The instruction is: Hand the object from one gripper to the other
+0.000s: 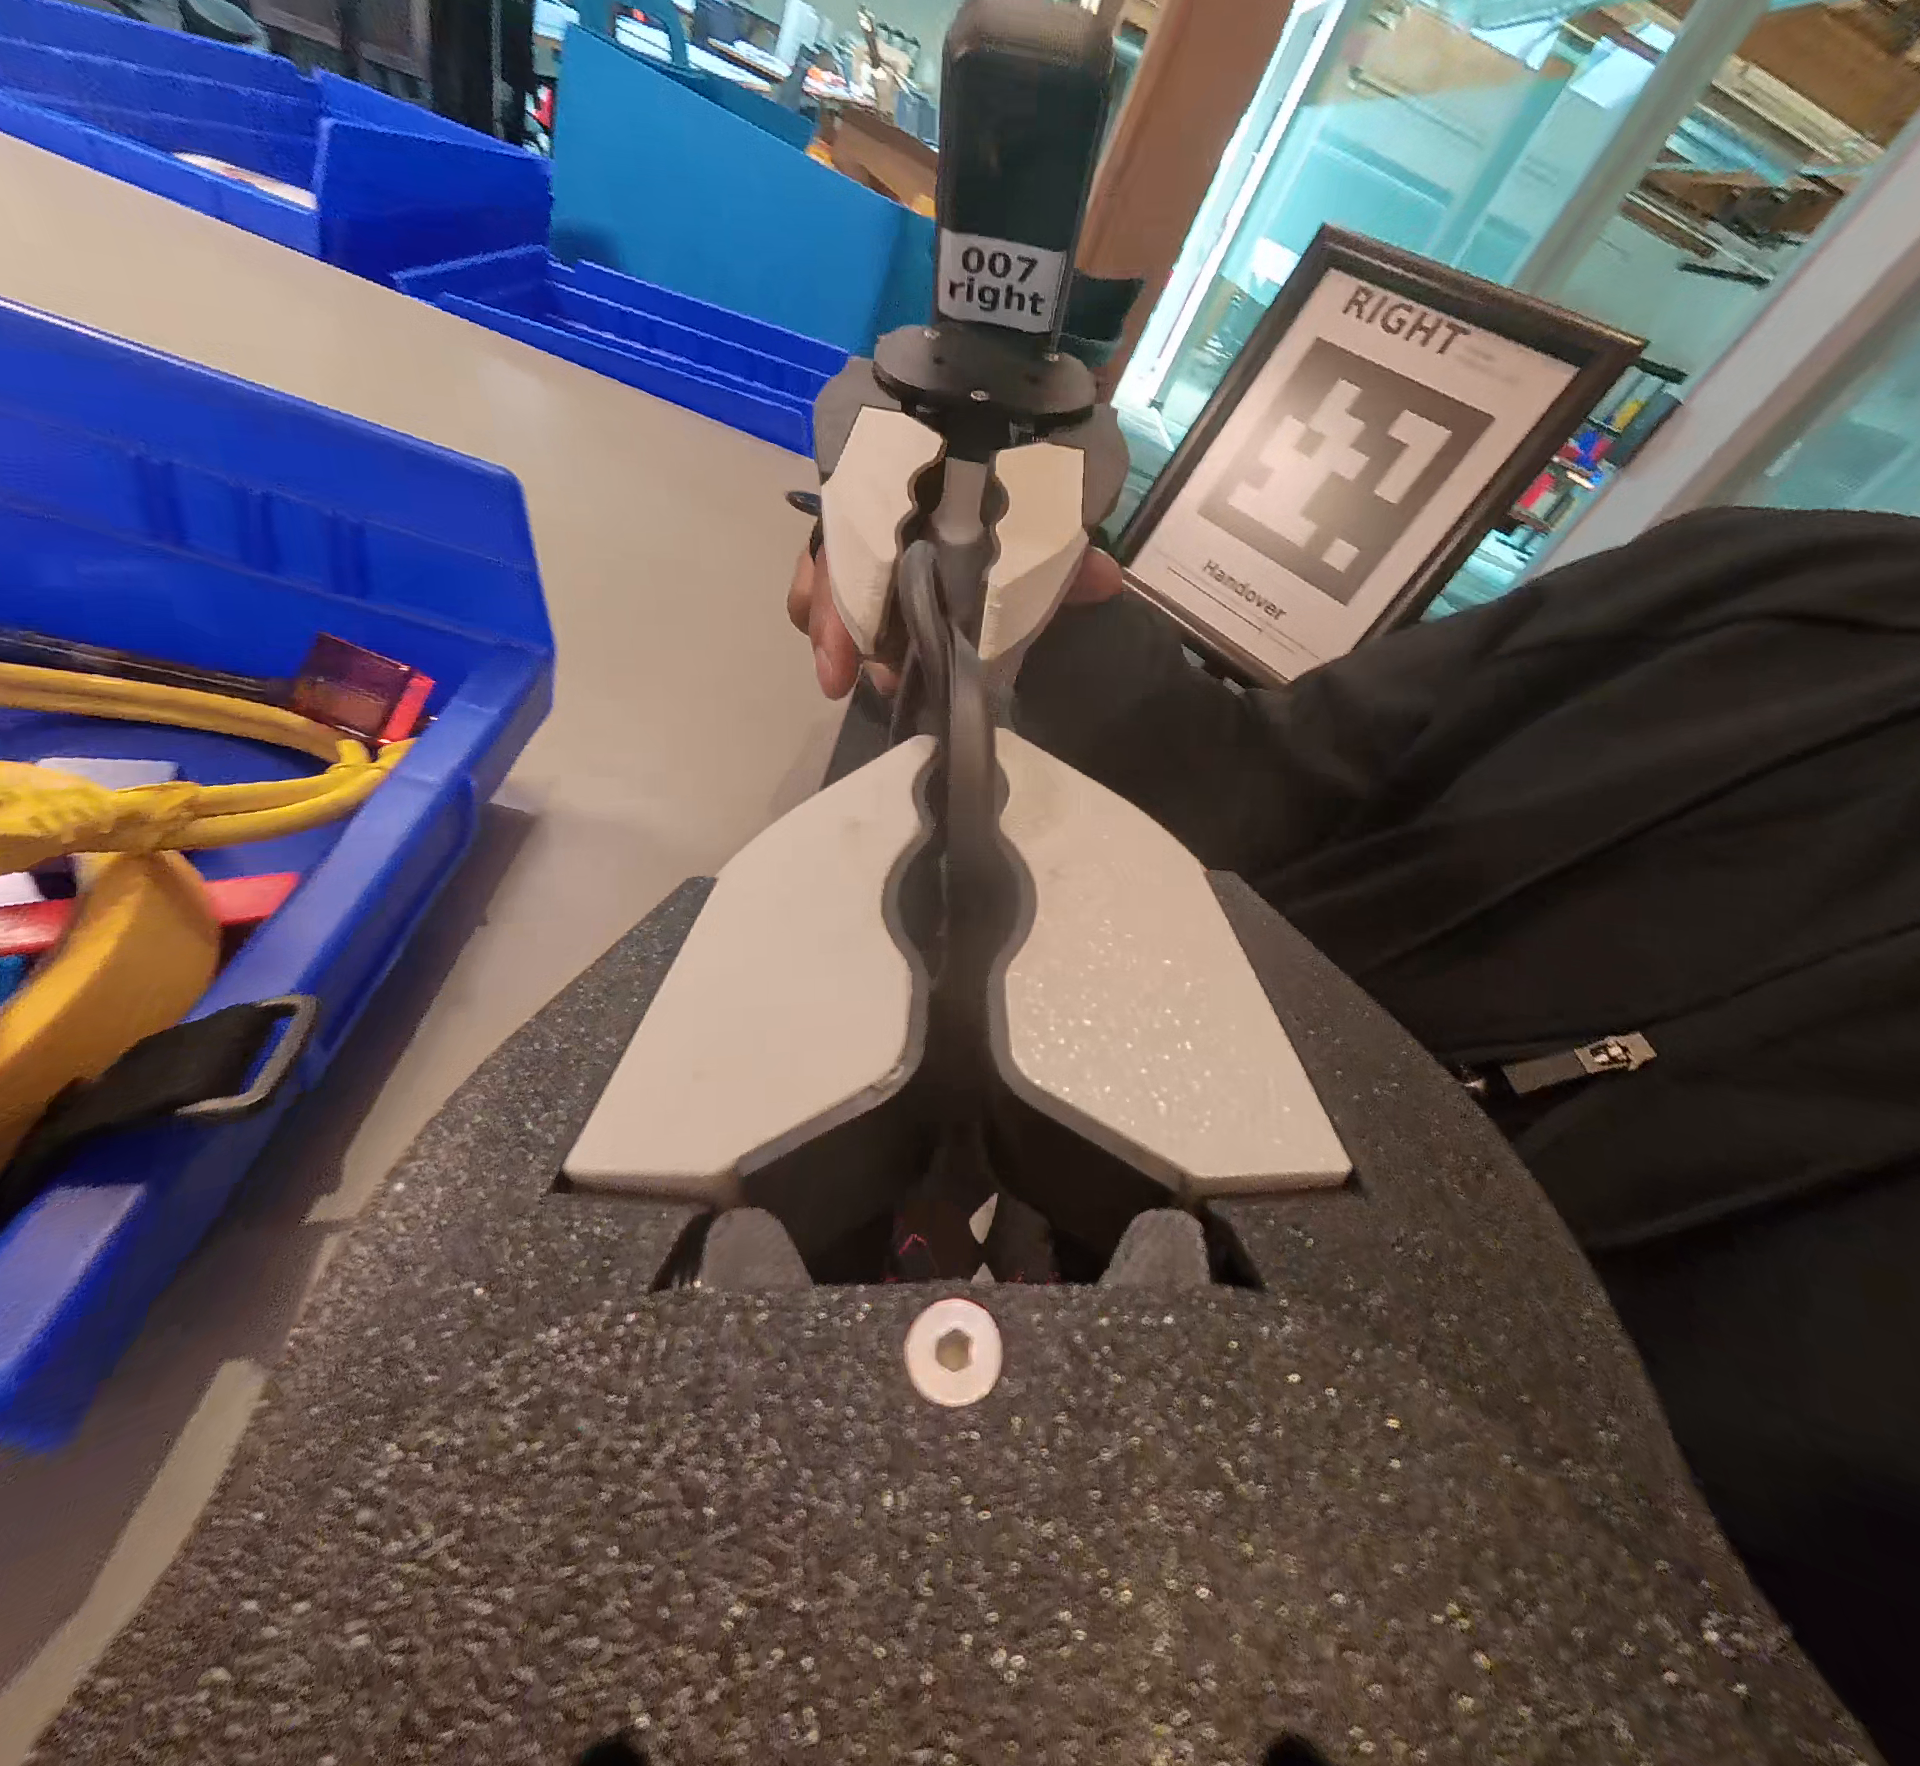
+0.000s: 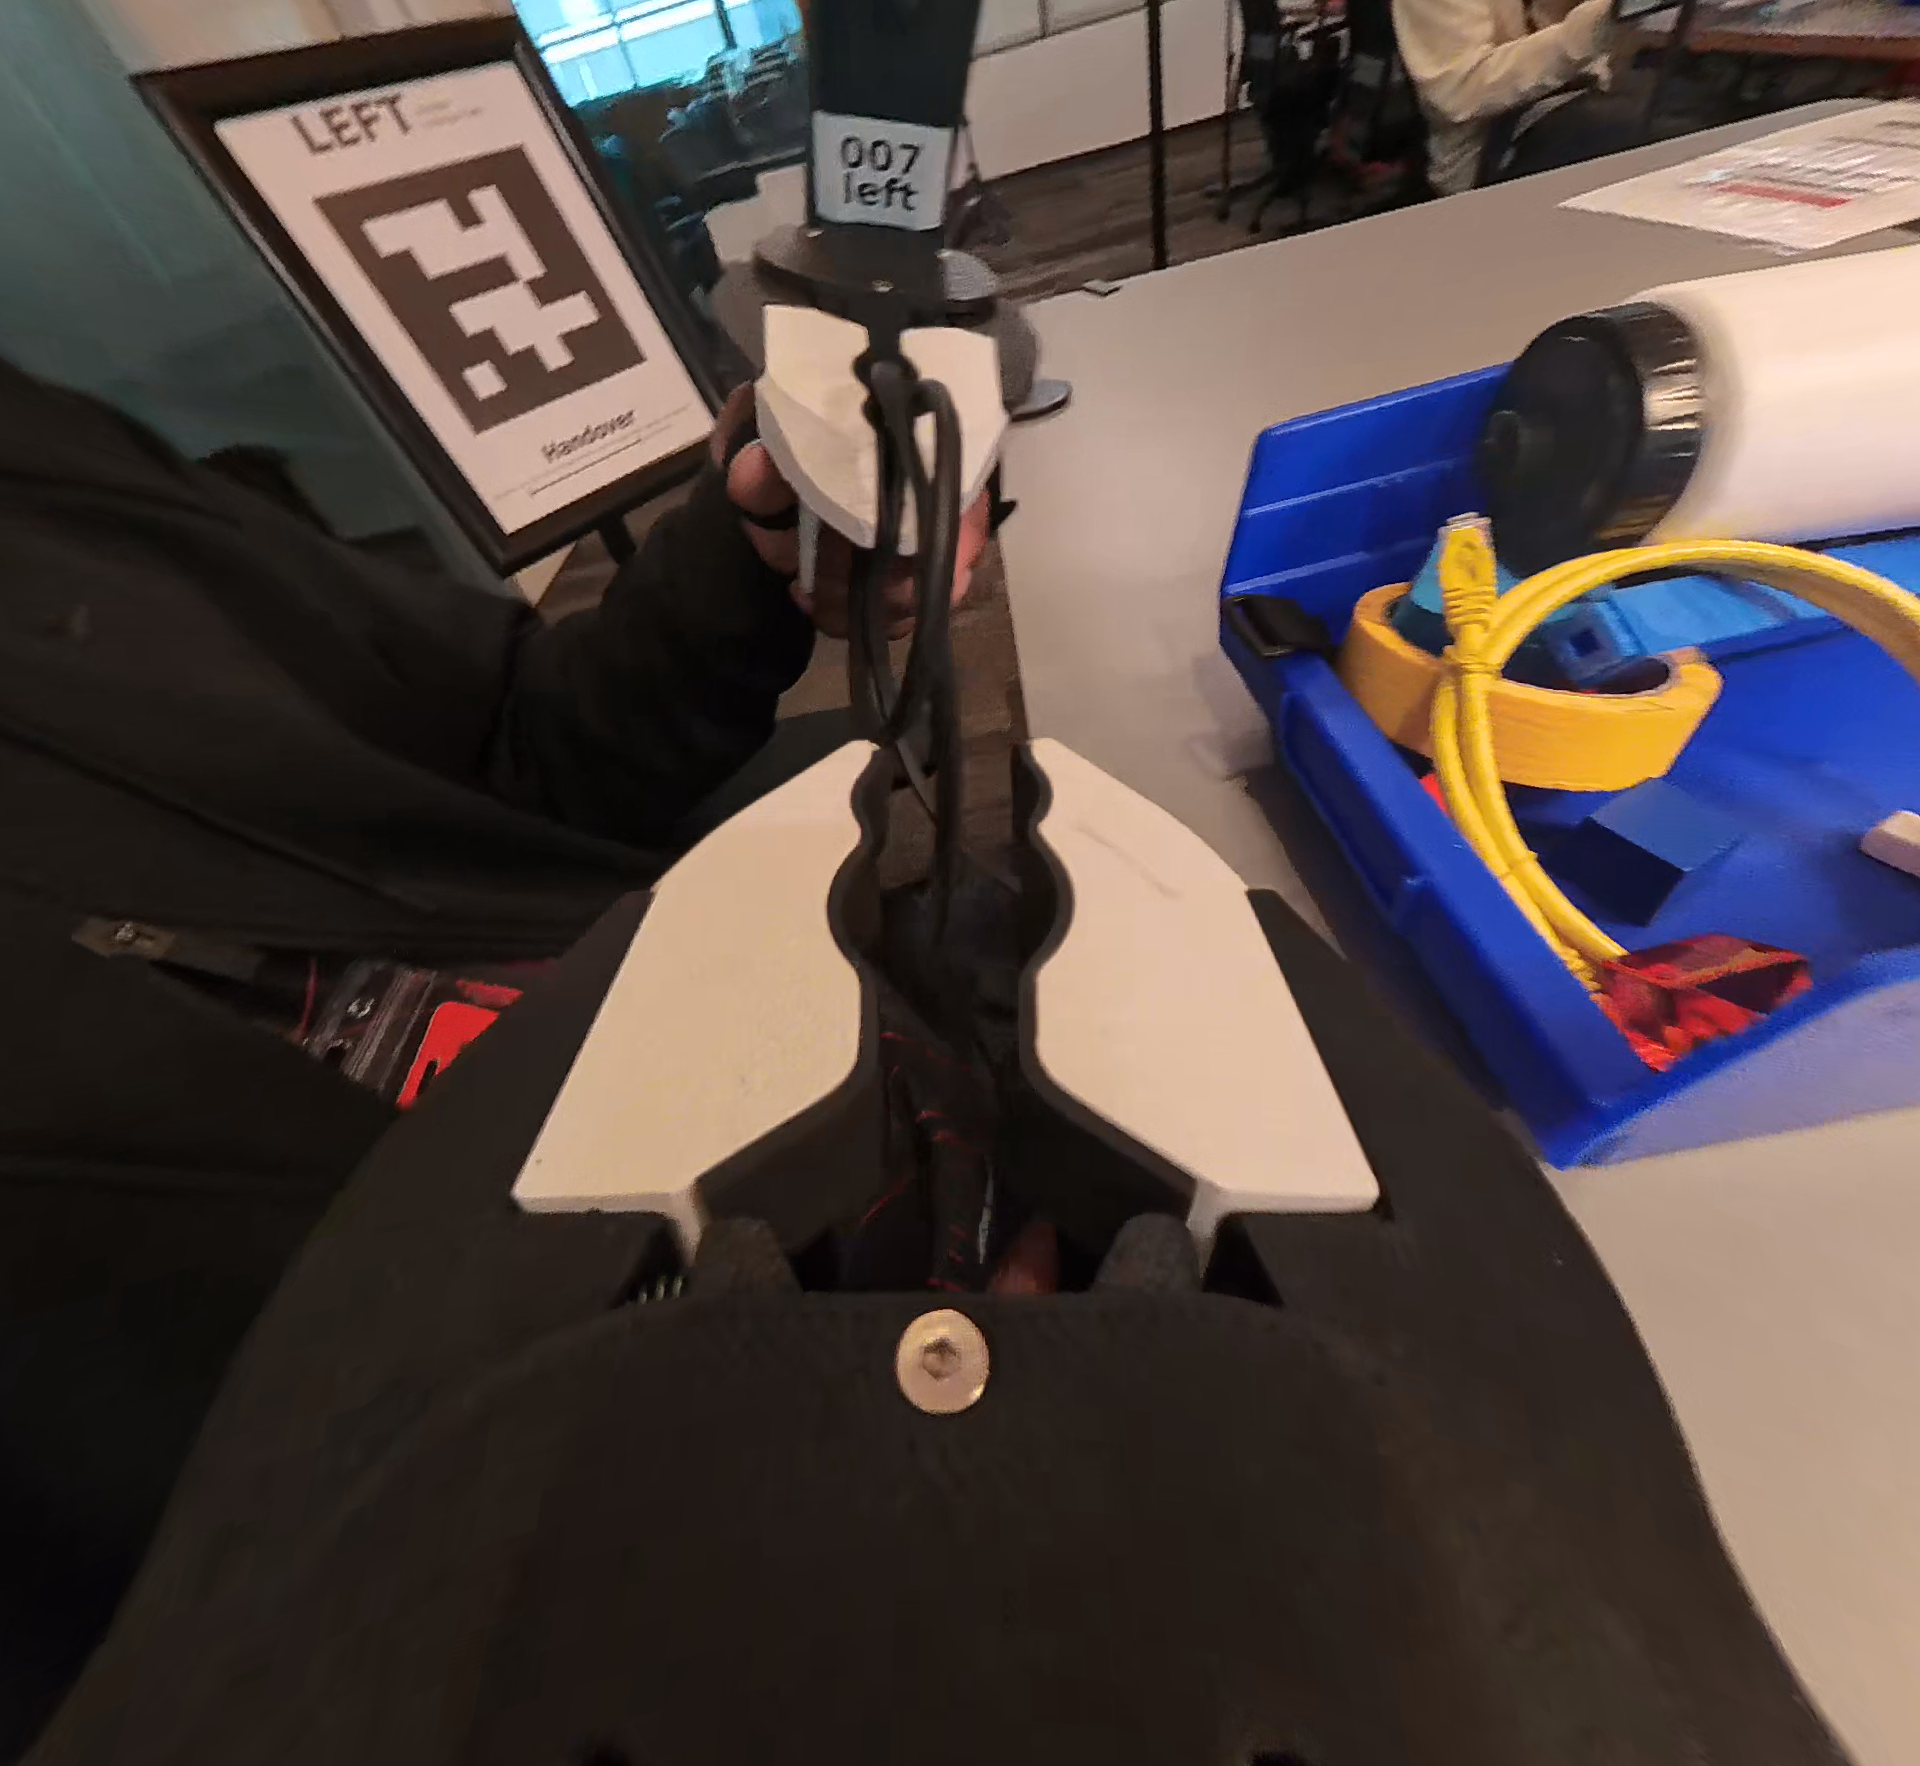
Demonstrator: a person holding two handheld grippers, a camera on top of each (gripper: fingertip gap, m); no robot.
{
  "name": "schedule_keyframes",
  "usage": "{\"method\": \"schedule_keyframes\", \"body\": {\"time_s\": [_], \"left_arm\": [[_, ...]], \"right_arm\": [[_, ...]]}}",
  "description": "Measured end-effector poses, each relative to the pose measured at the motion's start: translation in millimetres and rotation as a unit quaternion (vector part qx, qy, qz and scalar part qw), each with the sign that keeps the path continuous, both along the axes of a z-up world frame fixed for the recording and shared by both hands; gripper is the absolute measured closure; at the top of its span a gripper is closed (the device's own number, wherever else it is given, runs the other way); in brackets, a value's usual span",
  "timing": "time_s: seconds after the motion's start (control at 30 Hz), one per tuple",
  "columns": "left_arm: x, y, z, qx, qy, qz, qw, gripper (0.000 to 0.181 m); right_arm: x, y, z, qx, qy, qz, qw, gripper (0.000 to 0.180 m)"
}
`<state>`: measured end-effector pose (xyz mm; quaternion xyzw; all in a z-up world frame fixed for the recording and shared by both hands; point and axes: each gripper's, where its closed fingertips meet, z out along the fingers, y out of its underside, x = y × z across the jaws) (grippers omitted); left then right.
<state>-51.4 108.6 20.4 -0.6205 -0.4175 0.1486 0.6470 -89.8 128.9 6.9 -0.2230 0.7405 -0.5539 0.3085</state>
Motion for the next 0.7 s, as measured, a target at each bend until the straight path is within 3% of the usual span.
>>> {"method": "schedule_keyframes", "body": {"time_s": [0.2,0.4,0.53,0.63,0.7], "left_arm": [[-2,-16,1,-0.066,-0.003,0.078,0.995,0.178],[-4,-22,4,-0.142,-0.004,0.147,0.979,0.178],[-2,-18,14,-0.141,0.015,0.155,0.978,0.178],[-1,-20,14,-0.138,0.016,0.156,0.978,0.178],[0,-22,14,-0.132,0.016,0.154,0.979,0.178]], "right_arm": [[-23,-15,16,-0.052,0.012,-0.094,0.994,0.147],[4,-26,-5,-0.051,0.088,-0.088,0.991,0.138],[26,-41,-29,-0.030,0.112,-0.075,0.990,0.138],[32,-48,-29,-0.047,0.102,-0.088,0.990,0.170],[23,-52,-24,-0.050,0.091,-0.113,0.988,0.175]]}}
